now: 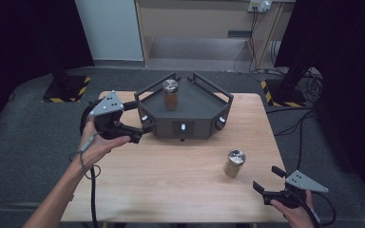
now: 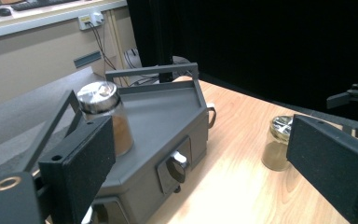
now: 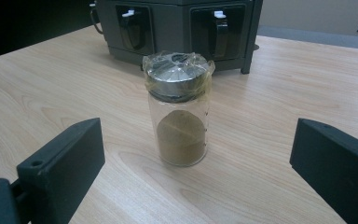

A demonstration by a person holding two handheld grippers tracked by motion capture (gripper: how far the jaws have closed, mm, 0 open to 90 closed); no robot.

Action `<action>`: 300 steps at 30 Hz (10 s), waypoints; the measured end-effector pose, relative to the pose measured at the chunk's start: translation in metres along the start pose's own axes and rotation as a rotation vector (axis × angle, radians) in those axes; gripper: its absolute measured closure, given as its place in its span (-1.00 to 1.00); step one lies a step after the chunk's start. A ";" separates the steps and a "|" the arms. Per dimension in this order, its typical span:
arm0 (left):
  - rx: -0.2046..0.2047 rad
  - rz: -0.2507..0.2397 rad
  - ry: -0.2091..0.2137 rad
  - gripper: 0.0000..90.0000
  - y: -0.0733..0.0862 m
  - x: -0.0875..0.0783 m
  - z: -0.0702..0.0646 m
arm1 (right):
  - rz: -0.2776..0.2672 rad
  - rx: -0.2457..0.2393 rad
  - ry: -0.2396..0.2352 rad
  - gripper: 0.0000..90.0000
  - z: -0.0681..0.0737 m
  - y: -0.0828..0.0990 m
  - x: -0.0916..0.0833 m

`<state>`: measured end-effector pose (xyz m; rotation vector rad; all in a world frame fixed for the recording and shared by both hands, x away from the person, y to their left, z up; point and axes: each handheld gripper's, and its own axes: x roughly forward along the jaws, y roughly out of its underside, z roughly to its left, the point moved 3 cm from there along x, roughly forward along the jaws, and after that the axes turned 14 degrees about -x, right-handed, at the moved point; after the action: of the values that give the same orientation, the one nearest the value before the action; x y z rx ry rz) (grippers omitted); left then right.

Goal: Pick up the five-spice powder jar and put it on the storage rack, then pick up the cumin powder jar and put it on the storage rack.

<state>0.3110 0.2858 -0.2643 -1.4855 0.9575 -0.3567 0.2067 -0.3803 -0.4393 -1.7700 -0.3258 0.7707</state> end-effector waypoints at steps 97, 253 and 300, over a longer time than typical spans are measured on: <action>-0.194 0.072 -0.175 -0.93 0.191 -0.063 0.007 | -0.004 0.006 0.036 -0.93 0.006 0.004 -0.013; -0.134 0.010 -0.134 -0.98 0.191 -0.063 0.007 | 0.332 -0.033 -0.136 -0.54 -0.023 -0.094 0.116; -0.144 0.015 -0.138 -0.98 0.191 -0.064 0.008 | 0.285 -0.262 -0.328 -0.26 -0.071 -0.229 0.150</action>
<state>0.2117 0.3600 -0.4233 -1.6111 0.8980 -0.1745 0.4004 -0.2699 -0.2657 -1.9586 -0.4117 1.2764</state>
